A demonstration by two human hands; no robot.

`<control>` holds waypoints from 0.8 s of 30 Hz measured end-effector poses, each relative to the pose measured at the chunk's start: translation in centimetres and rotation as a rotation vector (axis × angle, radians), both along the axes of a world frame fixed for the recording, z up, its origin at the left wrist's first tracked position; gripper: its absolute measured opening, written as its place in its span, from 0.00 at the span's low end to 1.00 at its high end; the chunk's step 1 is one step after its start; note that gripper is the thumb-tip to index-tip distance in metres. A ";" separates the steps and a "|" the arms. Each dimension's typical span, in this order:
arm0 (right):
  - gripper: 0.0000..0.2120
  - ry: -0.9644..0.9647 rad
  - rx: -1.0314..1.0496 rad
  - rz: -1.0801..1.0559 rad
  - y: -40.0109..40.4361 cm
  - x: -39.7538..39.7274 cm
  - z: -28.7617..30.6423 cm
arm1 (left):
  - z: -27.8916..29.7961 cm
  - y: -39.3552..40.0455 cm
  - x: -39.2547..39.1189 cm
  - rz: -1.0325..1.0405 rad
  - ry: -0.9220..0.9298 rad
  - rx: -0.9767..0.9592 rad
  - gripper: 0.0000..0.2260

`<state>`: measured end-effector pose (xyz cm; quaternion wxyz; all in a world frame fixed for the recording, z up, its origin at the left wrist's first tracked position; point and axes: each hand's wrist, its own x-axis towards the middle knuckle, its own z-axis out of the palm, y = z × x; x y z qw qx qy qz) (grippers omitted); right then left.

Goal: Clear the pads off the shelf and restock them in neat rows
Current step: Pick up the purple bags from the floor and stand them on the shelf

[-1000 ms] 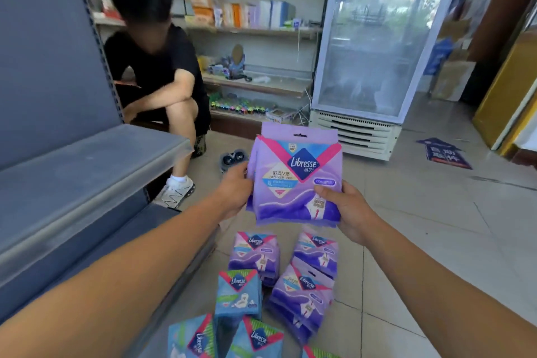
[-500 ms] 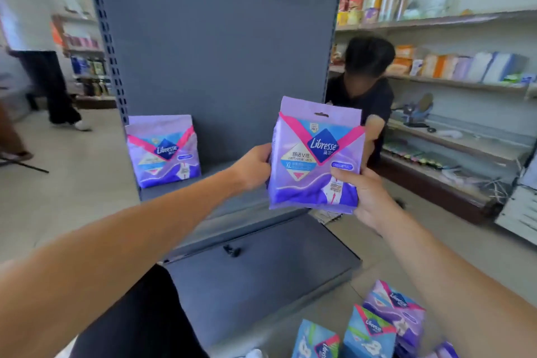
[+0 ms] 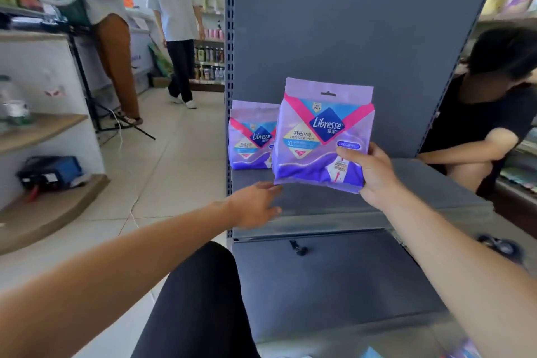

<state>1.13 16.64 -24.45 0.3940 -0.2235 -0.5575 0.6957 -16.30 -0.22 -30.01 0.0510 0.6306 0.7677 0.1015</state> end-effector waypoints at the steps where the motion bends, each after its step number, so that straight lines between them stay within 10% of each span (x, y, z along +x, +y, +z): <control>1: 0.28 -0.001 -0.001 0.010 0.0 -0.8 -0.2 | -0.9 -0.1 -0.1 -0.020 0.044 -0.038 0.28; 24: 0.26 -0.174 0.013 0.156 2.0 -14.5 -8.1 | -6.0 0.5 -1.5 -0.126 0.298 -0.058 0.33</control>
